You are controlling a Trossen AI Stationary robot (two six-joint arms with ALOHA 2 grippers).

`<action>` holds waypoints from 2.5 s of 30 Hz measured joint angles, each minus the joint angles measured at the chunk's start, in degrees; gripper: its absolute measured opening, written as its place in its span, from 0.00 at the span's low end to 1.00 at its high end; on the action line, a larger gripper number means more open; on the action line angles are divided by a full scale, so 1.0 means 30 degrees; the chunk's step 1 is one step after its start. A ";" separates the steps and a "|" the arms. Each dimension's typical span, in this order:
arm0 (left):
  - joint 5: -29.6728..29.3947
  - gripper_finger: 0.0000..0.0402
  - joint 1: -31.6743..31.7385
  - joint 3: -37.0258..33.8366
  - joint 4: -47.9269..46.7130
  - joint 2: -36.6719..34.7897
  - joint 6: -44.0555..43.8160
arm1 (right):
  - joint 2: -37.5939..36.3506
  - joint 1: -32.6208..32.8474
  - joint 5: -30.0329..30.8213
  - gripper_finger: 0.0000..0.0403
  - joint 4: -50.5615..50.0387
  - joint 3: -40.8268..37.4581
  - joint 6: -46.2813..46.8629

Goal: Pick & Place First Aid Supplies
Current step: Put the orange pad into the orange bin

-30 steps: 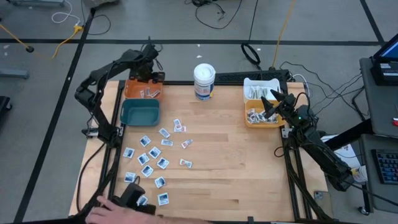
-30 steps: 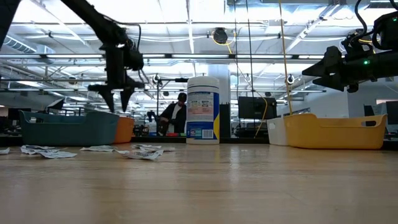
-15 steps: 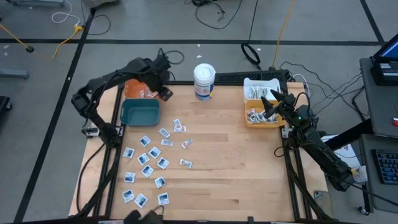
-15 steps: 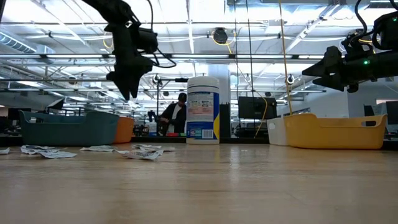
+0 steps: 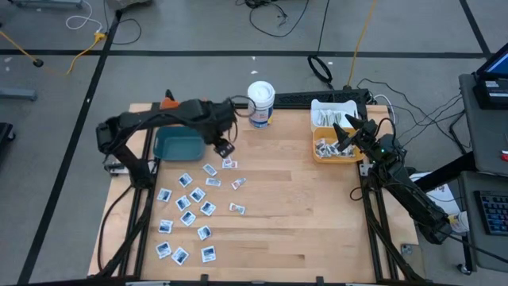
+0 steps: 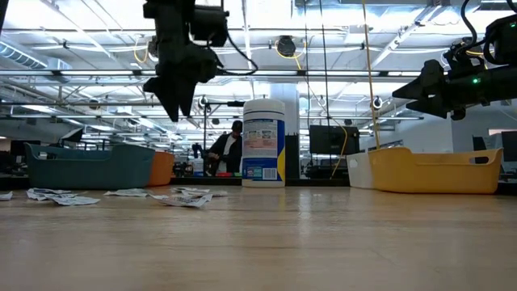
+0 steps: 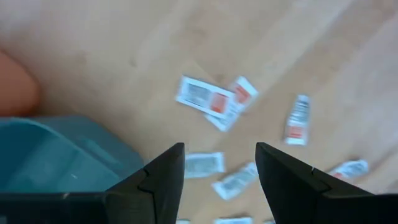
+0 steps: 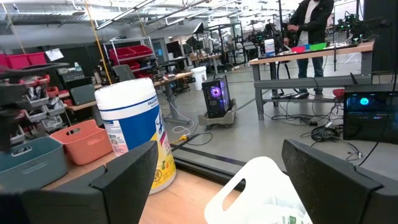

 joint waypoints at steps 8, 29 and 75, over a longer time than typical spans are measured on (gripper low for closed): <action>-0.0007 0.50 -0.3371 0.0000 0.0015 0.0000 -0.4304 | 0.0000 0.0007 0.0003 0.84 0.0000 -0.0004 -0.0002; 0.0532 0.50 -0.5727 0.0030 0.0996 0.4167 -0.6613 | -0.0006 0.0000 0.0000 0.84 -0.0003 0.0000 -0.0001; 0.0380 0.01 -0.6229 0.3708 0.1860 0.9418 -0.4468 | -0.0007 0.0000 0.0007 0.84 0.0000 -0.0005 -0.0003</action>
